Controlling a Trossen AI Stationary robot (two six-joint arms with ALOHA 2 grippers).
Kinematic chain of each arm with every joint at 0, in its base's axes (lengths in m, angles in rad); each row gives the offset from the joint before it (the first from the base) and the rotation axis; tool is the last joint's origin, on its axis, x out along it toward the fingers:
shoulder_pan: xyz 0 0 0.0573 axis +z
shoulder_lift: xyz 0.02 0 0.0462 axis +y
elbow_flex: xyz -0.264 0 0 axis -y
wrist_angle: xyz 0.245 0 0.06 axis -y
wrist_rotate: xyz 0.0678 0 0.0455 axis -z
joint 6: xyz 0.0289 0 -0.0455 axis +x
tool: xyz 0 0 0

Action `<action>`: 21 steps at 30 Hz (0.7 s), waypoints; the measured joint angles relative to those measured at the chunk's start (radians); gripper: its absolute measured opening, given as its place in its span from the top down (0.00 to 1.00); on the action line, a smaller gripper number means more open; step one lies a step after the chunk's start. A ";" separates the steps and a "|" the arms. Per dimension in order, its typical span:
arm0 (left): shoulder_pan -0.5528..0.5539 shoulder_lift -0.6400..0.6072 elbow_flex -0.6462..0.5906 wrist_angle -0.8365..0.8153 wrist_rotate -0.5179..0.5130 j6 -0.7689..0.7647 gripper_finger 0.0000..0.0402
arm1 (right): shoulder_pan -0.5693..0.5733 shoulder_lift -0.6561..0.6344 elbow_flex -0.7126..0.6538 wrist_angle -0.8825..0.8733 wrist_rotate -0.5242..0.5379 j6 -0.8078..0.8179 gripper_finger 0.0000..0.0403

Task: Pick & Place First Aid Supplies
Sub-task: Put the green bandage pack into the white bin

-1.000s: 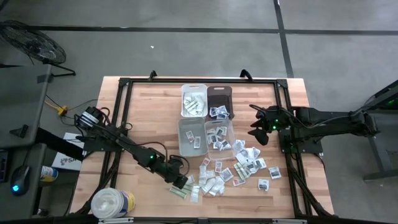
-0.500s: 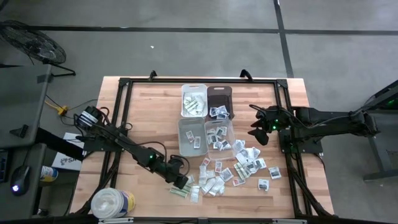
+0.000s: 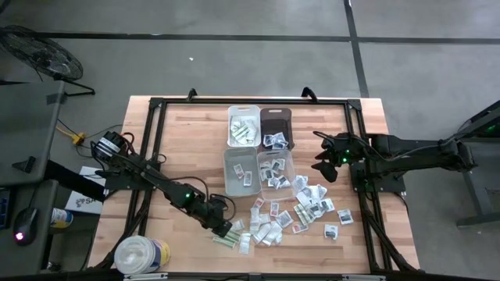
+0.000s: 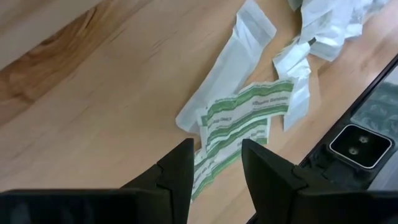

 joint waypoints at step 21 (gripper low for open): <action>0.000 0.000 0.000 0.005 0.030 0.001 0.66 | 0.000 0.000 0.000 0.000 0.002 0.005 0.45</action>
